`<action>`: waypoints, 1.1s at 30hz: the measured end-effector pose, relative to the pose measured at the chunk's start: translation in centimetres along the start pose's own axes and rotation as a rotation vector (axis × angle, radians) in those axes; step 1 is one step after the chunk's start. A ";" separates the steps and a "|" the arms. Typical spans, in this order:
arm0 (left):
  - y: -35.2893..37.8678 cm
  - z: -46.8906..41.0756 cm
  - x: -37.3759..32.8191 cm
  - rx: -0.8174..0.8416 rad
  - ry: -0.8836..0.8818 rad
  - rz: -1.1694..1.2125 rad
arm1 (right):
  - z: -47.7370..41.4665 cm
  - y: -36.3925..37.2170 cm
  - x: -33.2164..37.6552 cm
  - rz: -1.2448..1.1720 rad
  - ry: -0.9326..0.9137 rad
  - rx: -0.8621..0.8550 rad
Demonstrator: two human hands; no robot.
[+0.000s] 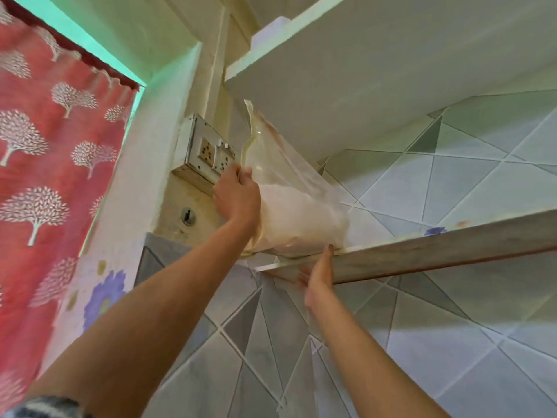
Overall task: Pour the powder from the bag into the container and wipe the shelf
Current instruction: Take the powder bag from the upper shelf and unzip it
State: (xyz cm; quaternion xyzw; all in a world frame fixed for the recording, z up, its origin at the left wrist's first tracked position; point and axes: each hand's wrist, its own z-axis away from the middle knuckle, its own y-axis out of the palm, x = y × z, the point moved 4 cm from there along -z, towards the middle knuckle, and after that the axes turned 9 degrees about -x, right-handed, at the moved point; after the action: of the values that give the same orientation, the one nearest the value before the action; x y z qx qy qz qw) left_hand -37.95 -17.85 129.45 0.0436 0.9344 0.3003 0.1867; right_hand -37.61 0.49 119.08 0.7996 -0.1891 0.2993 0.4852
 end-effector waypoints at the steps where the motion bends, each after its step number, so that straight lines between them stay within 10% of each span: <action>1: -1.1 -0.1 -0.7 -0.008 0.022 -0.007 | 0.8 1.0 -0.3 -0.171 0.188 0.087; 7: -6.7 0.7 -2.1 -0.049 0.097 0.026 | 4.5 5.1 2.2 -0.710 0.287 0.305; 24: -18.9 12.9 -12.6 -0.023 0.040 0.108 | 17.1 -9.8 4.2 -0.658 0.328 0.279; 33: -23.5 27.8 -13.9 0.100 -0.172 0.028 | 23.0 -27.9 0.7 -0.515 0.441 -0.017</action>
State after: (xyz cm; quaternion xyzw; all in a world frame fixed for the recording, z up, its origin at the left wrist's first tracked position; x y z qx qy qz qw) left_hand -13.96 -24.57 99.53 0.0917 0.9281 0.2510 0.2594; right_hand -13.76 -7.22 93.00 0.7329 0.1260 0.3313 0.5806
